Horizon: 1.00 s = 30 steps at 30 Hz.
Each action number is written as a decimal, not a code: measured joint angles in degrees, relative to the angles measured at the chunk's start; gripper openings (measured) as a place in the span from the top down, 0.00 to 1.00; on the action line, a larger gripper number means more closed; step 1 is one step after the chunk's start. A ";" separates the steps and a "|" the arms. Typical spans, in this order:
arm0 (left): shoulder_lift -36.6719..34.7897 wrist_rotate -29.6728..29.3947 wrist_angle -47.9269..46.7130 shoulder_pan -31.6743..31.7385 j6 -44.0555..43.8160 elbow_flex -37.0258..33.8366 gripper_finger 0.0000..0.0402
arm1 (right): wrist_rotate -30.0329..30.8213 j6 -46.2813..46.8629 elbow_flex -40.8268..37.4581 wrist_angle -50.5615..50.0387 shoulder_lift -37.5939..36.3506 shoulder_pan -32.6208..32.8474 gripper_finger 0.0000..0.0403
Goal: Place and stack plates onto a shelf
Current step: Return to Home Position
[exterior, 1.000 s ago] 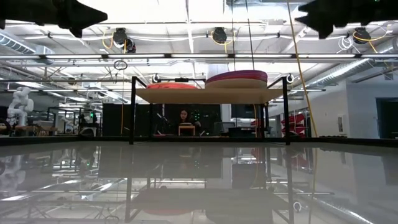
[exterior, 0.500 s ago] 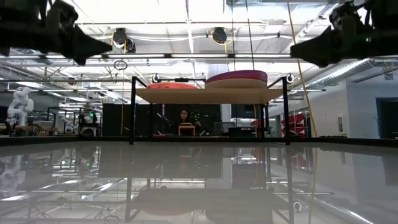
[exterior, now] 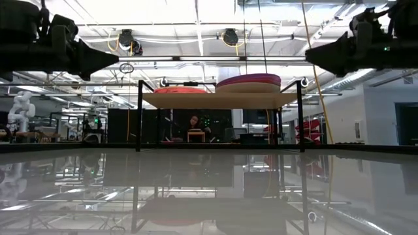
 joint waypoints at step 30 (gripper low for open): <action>0.04 0.25 -1.95 0.00 -1.09 0.00 0.94 | 2.47 2.37 -0.22 -6.68 0.04 0.02 0.98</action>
